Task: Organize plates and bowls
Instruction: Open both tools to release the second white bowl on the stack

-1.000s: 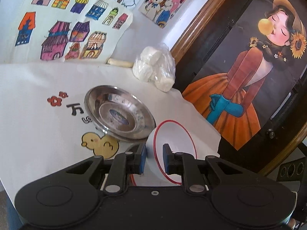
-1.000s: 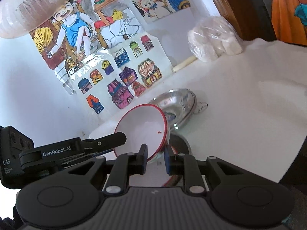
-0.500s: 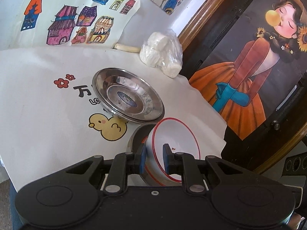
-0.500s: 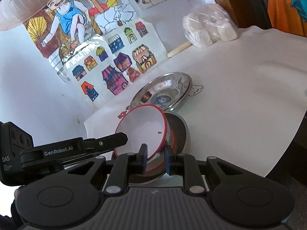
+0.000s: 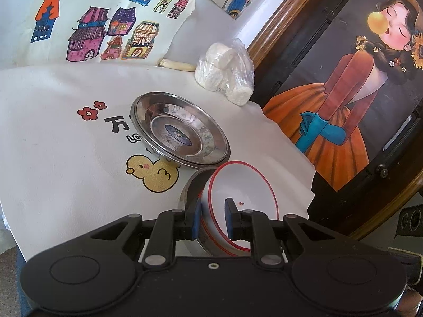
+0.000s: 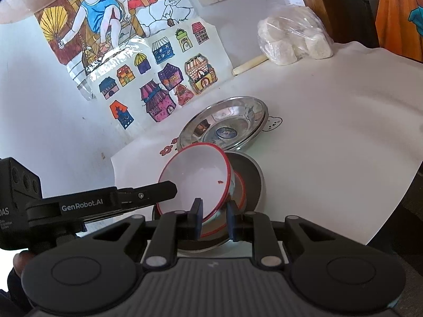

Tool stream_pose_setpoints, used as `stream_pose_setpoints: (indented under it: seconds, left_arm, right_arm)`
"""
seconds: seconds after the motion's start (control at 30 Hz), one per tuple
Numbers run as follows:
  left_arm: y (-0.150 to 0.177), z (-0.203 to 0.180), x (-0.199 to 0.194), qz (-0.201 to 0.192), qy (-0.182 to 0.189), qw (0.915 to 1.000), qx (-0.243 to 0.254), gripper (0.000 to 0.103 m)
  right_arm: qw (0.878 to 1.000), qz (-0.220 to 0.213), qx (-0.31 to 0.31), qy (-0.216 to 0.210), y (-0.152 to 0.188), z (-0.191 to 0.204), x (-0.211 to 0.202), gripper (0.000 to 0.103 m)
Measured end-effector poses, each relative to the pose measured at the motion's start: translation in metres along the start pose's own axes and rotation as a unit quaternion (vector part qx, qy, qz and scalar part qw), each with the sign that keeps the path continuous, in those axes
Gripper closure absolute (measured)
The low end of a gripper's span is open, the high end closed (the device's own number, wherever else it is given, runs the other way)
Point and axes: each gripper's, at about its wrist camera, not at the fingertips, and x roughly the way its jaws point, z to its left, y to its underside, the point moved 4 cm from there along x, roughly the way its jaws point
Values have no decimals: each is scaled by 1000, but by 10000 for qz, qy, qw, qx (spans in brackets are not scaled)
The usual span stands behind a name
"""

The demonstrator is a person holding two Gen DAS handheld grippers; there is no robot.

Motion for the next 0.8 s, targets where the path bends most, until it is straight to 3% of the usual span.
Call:
stream_pose_setpoints:
  seconds: [0.4,0.8]
  left_arm:
    - [0,-2,0,55,31,10000,23,81]
    - [-8,-4,-9,-140,126,9998,21,64]
  right_arm:
    - [9999,-3,-87,133,0,-2,-2,79]
    - [9989,-9,-404,219,-1,5,-3,75]
